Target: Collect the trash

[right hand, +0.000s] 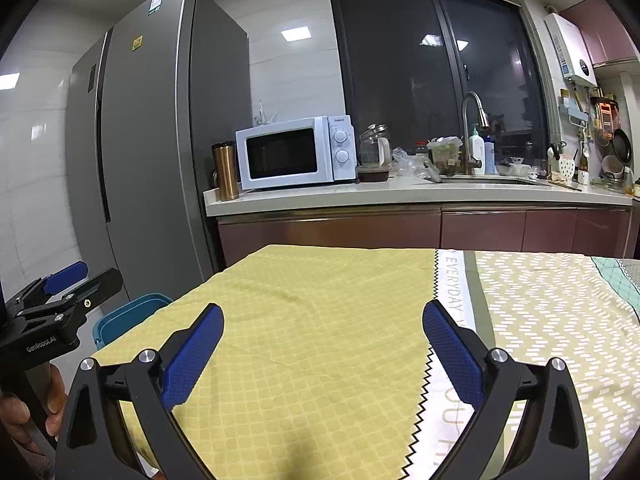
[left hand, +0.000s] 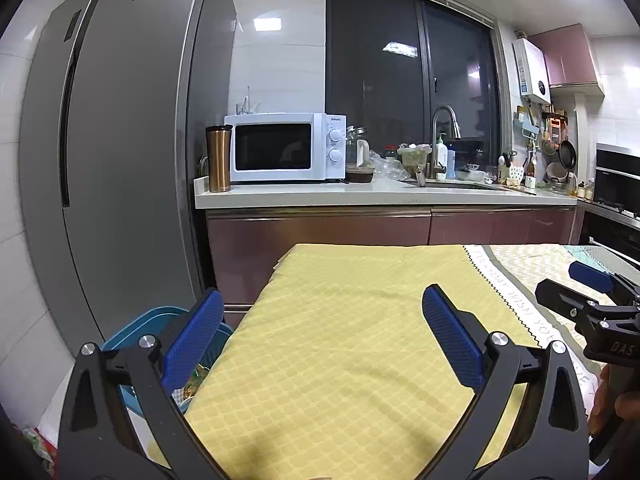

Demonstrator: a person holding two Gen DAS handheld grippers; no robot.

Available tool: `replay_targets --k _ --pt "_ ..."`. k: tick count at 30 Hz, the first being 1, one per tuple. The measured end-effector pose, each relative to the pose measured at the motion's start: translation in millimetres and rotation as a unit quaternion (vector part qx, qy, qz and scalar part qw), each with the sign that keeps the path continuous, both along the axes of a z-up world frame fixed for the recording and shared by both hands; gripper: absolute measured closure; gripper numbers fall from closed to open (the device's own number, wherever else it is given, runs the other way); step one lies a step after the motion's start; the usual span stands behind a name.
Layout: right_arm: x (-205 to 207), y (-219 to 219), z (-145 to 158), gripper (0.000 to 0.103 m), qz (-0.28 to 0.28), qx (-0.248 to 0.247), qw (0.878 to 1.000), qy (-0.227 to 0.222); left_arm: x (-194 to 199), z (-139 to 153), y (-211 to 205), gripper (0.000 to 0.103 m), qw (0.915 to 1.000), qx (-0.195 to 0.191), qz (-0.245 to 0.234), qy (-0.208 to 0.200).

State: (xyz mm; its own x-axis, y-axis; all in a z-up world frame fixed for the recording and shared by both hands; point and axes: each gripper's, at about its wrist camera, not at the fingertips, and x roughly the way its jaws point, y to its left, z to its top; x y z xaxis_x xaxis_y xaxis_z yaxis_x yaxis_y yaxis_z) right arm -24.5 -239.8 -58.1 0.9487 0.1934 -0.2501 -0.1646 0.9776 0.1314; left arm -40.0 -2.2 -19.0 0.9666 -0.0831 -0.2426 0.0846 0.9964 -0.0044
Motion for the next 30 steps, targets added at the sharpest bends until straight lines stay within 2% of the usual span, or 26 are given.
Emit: replay_targets --k 30 --pt "-3.0 -11.1 -0.6 0.007 -0.022 -0.002 1.000 0.005 9.1 4.2 -2.8 0.006 1.0000 0.003 -0.006 -0.002"
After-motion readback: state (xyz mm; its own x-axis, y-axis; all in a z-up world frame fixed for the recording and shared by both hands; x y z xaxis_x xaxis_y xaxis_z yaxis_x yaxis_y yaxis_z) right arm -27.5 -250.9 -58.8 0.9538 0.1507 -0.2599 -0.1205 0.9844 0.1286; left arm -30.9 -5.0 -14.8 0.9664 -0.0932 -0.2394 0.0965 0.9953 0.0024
